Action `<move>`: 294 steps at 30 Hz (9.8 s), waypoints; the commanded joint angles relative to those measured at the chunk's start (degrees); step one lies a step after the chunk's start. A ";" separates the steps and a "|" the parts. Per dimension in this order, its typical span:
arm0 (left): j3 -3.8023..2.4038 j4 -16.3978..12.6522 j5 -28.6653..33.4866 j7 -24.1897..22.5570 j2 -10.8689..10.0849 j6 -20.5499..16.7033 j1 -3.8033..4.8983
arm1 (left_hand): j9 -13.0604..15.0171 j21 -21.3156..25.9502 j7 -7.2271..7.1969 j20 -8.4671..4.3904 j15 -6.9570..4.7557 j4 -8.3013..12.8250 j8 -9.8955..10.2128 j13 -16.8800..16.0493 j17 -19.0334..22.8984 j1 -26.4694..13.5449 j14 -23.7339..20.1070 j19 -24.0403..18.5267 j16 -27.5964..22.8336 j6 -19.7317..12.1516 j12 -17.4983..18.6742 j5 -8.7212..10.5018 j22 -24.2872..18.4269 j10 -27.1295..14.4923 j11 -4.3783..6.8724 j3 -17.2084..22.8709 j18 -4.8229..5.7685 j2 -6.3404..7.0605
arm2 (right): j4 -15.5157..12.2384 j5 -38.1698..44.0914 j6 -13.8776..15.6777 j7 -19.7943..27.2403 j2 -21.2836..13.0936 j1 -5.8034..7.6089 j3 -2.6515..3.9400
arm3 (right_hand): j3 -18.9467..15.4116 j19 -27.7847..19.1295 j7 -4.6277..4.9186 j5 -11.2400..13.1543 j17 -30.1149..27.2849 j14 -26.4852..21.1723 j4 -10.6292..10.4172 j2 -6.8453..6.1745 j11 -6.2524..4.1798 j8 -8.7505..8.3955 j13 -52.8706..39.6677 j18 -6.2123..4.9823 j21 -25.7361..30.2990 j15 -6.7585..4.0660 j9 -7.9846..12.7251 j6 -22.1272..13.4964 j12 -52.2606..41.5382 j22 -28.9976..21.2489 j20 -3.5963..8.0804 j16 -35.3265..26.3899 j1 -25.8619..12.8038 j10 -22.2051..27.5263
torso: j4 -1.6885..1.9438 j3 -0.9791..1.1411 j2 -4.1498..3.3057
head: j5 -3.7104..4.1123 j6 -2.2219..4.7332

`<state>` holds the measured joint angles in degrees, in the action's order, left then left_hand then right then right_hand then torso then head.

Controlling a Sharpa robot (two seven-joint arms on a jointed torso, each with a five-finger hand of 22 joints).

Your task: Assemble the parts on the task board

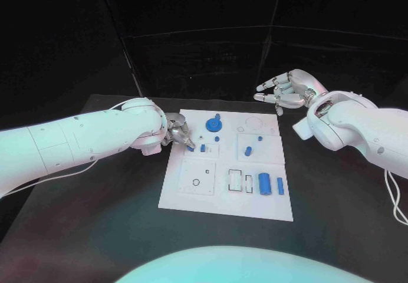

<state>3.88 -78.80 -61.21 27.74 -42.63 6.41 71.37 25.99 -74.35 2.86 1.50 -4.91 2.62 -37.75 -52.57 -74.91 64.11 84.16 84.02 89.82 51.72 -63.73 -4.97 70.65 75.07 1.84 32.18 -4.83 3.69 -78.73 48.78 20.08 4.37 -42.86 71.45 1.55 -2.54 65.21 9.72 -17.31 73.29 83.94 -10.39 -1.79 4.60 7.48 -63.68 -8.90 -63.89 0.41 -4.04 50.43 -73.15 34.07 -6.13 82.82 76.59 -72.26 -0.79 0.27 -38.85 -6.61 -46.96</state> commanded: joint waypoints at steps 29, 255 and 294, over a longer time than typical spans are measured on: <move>0.16 2.39 -0.57 1.44 1.56 3.23 -0.12 | 1.21 -0.38 -1.44 -1.27 -1.12 -0.10 -0.79 -0.49 -15.09 -4.29 5.84 1.07 0.18 2.24 -0.50 0.09 0.46 0.76 0.80 -0.71 0.71 1.47 | 0.15 -0.31 -0.49 0.63 0.20 0.09 0.04 | -0.13 0.11 -0.14 -0.31 -0.01 2.62 -0.02 0.40 -0.06 0.30 -0.01 -0.59 0.36 -0.41 0.07 0.00 -0.10 -0.06 0.10 -0.28 0.05 0.17 | -0.03 0.04 -0.03 | 0.35 -0.57; 2.49 15.80 -19.15 -28.86 15.00 -11.40 -0.60 | -21.62 19.28 3.71 1.90 2.79 2.47 27.99 48.66 10.46 11.25 1.39 0.14 -11.38 9.42 44.52 2.06 -16.92 -10.82 -4.56 -7.43 -2.36 -0.34 | 1.36 -0.39 -2.08 0.16 1.77 0.07 0.04 | -0.50 -0.19 -0.02 -0.32 -0.10 2.59 -0.24 0.66 0.05 0.23 0.35 -0.66 0.75 -0.34 0.13 -0.43 0.10 -0.68 0.05 -0.41 0.07 0.59 | 0.10 -0.01 0.02 | 3.55 1.16; -1.78 8.01 -16.14 -27.15 4.42 -8.65 -0.51 | -21.77 18.97 4.12 2.06 3.10 3.11 28.77 48.71 10.71 10.88 1.34 0.13 -11.38 9.77 46.21 2.08 -16.43 -10.18 -4.99 -6.88 -2.23 0.71 | 1.52 -0.39 -2.11 0.20 1.32 0.03 0.03 | -0.49 -0.20 -0.03 -0.30 -0.09 2.60 -0.22 0.73 0.04 0.26 0.36 -0.66 0.77 -0.34 0.12 -0.40 0.08 -0.71 0.05 -0.42 0.14 0.59 | 0.07 -0.04 0.01 | 2.97 1.95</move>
<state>2.11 -71.02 -78.02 0.02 -38.26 -4.08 70.83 4.28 -55.13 6.86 3.87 -1.83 5.62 -9.28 -3.89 -64.24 74.92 83.94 84.10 78.10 61.02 -17.74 -3.15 54.13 64.50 -3.17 25.07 -7.97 3.91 -77.21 48.53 18.28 4.27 -41.56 71.39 1.54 -2.68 65.21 9.72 -17.31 73.20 83.94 -10.54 -1.55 4.61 7.48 -63.26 -8.90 -63.41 0.41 -3.97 50.43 -73.15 33.34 -6.13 82.65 76.84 -71.84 -0.58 0.25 -38.84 -3.53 -45.02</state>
